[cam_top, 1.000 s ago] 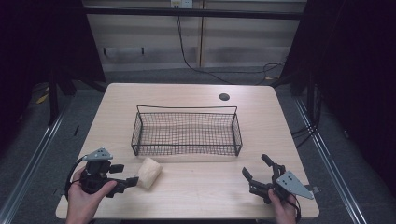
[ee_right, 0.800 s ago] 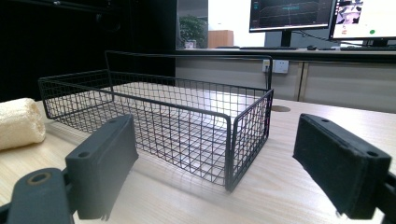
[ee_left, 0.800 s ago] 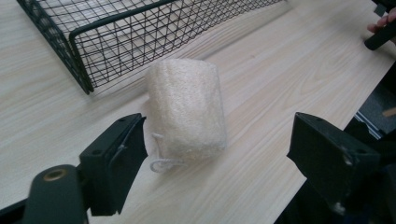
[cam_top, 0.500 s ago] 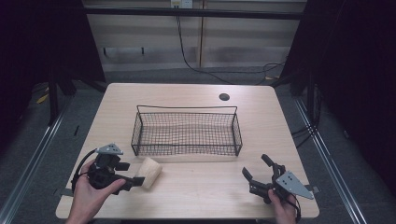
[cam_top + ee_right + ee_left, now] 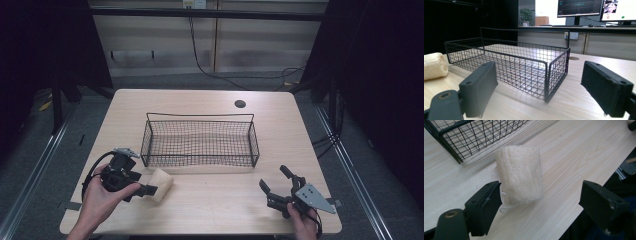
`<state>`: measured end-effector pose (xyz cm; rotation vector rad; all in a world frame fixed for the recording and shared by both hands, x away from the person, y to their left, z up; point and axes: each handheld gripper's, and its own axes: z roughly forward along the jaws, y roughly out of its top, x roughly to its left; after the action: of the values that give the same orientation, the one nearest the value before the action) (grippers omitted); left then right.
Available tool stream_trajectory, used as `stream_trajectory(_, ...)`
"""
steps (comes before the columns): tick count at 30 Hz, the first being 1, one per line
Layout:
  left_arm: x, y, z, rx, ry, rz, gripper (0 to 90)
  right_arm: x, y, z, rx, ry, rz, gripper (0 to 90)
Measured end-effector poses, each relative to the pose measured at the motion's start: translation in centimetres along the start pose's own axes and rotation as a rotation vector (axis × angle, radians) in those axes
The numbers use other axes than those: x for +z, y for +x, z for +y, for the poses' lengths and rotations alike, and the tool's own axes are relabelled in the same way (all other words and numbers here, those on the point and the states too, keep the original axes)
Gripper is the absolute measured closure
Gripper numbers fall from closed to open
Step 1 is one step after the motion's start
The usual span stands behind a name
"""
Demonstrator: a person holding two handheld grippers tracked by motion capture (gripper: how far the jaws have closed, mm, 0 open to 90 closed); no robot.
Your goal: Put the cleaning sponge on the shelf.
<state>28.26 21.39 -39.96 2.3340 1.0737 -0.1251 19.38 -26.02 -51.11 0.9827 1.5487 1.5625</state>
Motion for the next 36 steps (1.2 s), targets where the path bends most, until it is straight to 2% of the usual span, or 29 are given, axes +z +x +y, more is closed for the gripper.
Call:
stream_trajectory(2, 0.1, 0.0, 0.1, 0.006, 0.012, 0.005, 17.2, 0.0, 0.0, 0.0, 0.001, 0.001, 0.000, 12.8)
stream_trajectory(4, 0.5, 0.1, 0.6, -0.009, 0.050, 0.018, 17.1, 0.0, 0.0, 0.0, 0.003, 0.001, 0.002, 12.8)
stream_trajectory(9, 1.0, 0.1, 1.2, -0.030, 0.095, 0.027, 17.2, 0.0, 0.0, 0.0, 0.001, 0.001, 0.000, 12.8)
stream_trajectory(11, 1.3, 0.2, 1.5, -0.017, 0.121, 0.035, 17.2, 0.0, 0.0, 0.0, 0.001, 0.001, 0.000, 12.8)
stream_trajectory(20, 2.5, 0.5, 1.9, -0.038, 0.161, 0.017, 17.2, 0.0, 0.0, 0.0, 0.000, 0.000, 0.000, 12.8)
stream_trajectory(21, 2.8, 0.7, 2.0, -0.037, 0.181, 0.022, 17.1, 0.0, 0.0, 0.0, 0.002, 0.001, 0.003, 12.8)
stream_trajectory(22, 2.9, 0.7, 2.0, -0.049, 0.177, 0.025, 17.2, 0.0, 0.0, 0.0, 0.002, 0.001, 0.002, 12.8)
stream_trajectory(26, 3.4, 1.0, 2.1, -0.045, 0.199, 0.010, 17.2, 0.0, 0.0, 0.0, 0.002, 0.001, 0.002, 12.8)
stream_trajectory(30, 4.0, 1.2, 2.2, -0.058, 0.215, 0.021, 17.7, 0.0, 0.0, 0.0, 0.000, 0.000, 0.002, 12.8)
stream_trajectory(36, 4.9, 1.5, 2.1, -0.063, 0.232, 0.011, 18.3, 0.0, 0.0, 0.0, 0.003, 0.003, 0.002, 12.8)
